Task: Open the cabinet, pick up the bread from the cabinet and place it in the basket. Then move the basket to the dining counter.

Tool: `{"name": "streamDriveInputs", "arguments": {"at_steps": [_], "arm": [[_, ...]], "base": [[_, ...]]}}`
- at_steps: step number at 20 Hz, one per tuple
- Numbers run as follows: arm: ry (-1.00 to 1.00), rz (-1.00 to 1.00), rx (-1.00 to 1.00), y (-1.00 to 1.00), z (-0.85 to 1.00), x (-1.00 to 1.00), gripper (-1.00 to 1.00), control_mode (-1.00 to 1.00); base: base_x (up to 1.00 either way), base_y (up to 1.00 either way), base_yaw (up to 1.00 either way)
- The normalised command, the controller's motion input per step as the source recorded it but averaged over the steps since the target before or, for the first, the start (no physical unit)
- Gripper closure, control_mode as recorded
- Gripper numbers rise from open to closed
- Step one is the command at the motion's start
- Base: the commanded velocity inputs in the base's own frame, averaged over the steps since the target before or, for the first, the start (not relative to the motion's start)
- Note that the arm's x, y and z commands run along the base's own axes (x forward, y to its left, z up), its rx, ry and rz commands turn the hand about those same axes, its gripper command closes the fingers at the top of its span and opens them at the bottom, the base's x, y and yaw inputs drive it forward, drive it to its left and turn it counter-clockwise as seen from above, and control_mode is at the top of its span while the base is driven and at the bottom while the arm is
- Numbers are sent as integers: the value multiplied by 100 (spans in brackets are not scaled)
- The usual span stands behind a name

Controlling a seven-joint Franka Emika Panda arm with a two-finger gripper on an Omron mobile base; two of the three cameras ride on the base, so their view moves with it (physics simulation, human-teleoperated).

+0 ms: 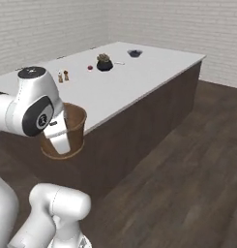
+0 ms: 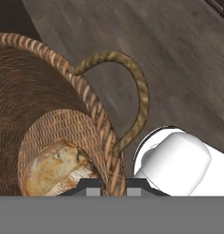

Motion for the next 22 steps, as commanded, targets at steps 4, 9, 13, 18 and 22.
{"name": "streamDriveInputs", "arguments": {"at_steps": [4, 9, 13, 18, 22], "arm": [[0, 0, 0, 0, 0, 0, 100, 100], [0, 0, 0, 0, 0, 0, 100, 100], [0, 0, 0, 0, 0, 0, 100, 100], [0, 0, 0, 0, 0, 0, 100, 100], [0, 0, 0, 0, 0, 0, 100, 100]], "base": [[77, 100, 0], [74, 100, 0], [67, 100, -1], [72, 100, -7], [60, 100, -11]]}}
